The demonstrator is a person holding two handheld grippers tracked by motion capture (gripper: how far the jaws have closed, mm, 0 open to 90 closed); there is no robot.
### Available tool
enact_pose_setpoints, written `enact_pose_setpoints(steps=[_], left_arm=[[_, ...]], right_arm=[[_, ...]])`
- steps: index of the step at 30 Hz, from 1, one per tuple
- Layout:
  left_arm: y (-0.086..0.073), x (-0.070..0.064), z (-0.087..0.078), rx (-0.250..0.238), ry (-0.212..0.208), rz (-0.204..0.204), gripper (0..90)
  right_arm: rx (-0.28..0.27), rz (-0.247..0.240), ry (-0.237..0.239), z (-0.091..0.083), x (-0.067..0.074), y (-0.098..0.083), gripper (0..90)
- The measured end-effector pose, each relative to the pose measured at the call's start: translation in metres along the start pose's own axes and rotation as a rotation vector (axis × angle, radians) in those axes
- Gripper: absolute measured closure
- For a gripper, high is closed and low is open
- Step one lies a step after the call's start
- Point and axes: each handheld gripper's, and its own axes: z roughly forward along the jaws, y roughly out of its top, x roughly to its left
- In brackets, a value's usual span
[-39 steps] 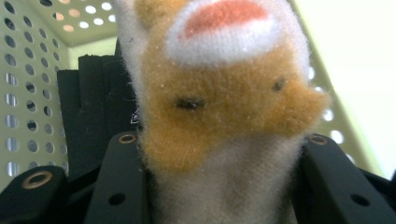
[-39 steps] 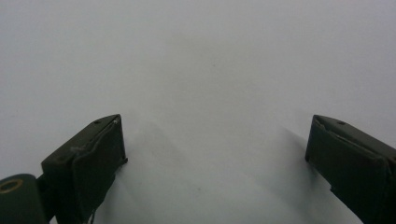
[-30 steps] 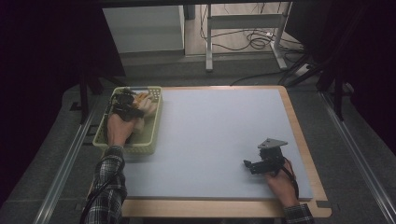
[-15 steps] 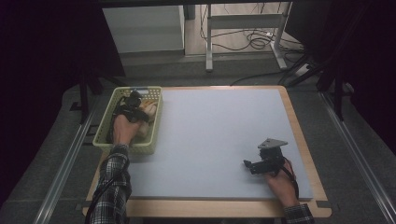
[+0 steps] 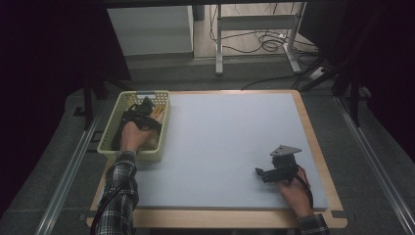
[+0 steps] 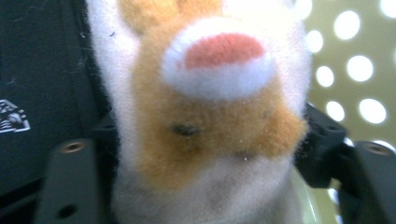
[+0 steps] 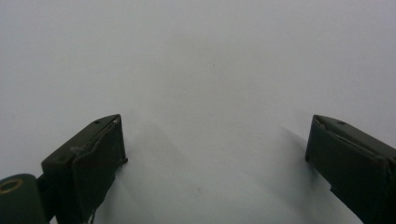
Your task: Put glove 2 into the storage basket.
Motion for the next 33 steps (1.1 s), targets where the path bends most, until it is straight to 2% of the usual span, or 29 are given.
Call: enact_pose_setpoints(steps=[3,6,9,12,14,17,20,22,24,26,29,33], left_arm=[[-0.002,0.0,-0.009,-0.032,-0.01,0.007,11.2],[-0.004,-0.002,-0.021,-0.054,-0.005,0.024,7.9],[-0.007,-0.003,-0.036,-0.082,0.006,0.023,8.6],[-0.01,0.002,-0.056,-0.128,0.034,0.027,12.7],[-0.012,0.006,-0.065,-0.158,0.054,0.011,17.7],[-0.016,0.013,-0.072,-0.17,0.112,-0.004,33.4],[-0.019,0.017,-0.068,-0.165,0.149,0.003,52.0],[-0.02,0.018,-0.06,-0.15,0.165,0.012,65.7],[-0.019,0.02,-0.051,-0.141,0.176,0.014,73.5],[-0.017,0.021,-0.041,-0.125,0.176,0.006,78.4],[-0.014,0.021,-0.026,-0.095,0.206,0.012,80.9],[-0.012,0.016,-0.013,-0.07,0.189,0.029,85.3]], right_arm=[[0.0,-0.001,0.0,0.0,0.0,0.0,4.5],[0.0,0.0,0.0,0.0,0.0,0.0,4.5],[0.0,0.0,0.0,0.0,0.0,0.0,4.5],[0.0,0.0,-0.001,0.0,0.0,0.0,4.5],[0.001,0.0,-0.001,0.0,0.0,0.0,4.5],[0.001,0.0,-0.001,0.0,0.0,0.0,4.5],[0.001,0.0,-0.001,0.0,0.0,0.0,4.5],[0.001,0.0,0.0,0.0,0.0,0.0,4.5],[0.001,0.0,-0.001,0.0,0.0,0.0,4.5],[0.001,0.0,-0.001,0.0,0.0,0.0,4.5],[0.0,0.0,0.0,0.0,0.0,0.0,4.5],[0.0,0.0,0.0,0.0,0.0,0.0,4.5]])
